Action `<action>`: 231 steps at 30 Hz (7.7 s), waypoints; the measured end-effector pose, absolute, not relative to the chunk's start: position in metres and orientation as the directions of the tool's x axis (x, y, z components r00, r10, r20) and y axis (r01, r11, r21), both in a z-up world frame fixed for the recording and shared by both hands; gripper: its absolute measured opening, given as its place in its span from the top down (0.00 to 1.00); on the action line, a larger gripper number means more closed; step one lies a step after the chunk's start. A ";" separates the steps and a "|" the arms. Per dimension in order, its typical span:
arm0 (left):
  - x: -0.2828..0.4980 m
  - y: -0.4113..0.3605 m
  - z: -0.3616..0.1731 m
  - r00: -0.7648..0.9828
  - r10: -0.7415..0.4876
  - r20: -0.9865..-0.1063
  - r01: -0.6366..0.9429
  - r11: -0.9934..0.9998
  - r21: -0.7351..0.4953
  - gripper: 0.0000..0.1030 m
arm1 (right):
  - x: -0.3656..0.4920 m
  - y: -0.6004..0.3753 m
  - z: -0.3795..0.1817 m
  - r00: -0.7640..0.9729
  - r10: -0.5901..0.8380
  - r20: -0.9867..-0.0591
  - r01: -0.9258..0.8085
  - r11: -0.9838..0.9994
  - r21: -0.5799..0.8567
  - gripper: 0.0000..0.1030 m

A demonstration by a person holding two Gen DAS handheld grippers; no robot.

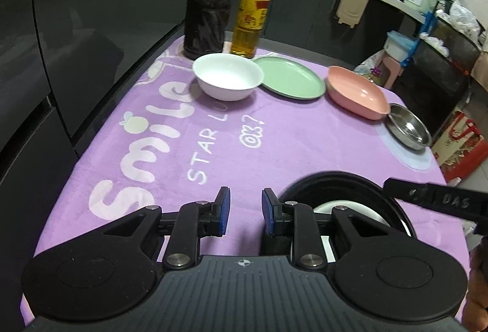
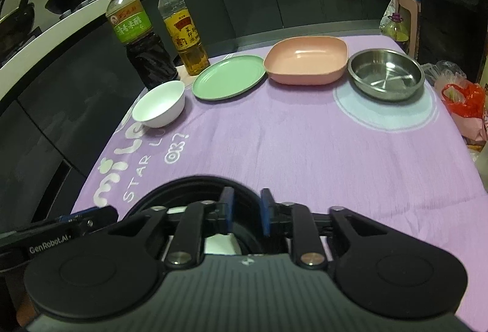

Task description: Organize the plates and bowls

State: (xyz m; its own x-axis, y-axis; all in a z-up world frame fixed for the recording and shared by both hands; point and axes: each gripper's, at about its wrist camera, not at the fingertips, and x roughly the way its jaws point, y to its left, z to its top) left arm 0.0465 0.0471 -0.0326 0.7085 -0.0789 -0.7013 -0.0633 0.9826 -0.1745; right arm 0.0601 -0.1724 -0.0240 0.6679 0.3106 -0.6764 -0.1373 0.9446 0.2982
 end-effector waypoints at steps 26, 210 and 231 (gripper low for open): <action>0.211 0.100 -0.044 0.721 0.101 -0.686 -0.254 0.959 -0.126 0.78 | 0.207 -0.096 -0.013 0.590 0.408 -0.697 -0.268 0.913 0.308 0.64; 0.001 0.031 -0.035 0.662 -0.207 -0.720 0.061 0.973 -0.224 0.81 | 0.022 -0.187 -0.032 0.605 0.441 -0.663 -0.190 0.888 0.418 0.77; 0.015 0.041 -0.045 0.637 -0.256 -0.727 0.078 0.960 -0.270 0.81 | 0.041 -0.199 -0.045 0.521 0.560 -0.644 -0.216 0.817 0.536 0.77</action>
State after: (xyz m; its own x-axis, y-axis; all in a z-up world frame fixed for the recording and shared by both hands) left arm 0.0150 0.0410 -0.0455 0.6374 -0.2560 -0.7268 0.0778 0.9598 -0.2698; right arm 0.0414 -0.1995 -0.0448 0.5213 0.5599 -0.6440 -0.2155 0.8166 0.5355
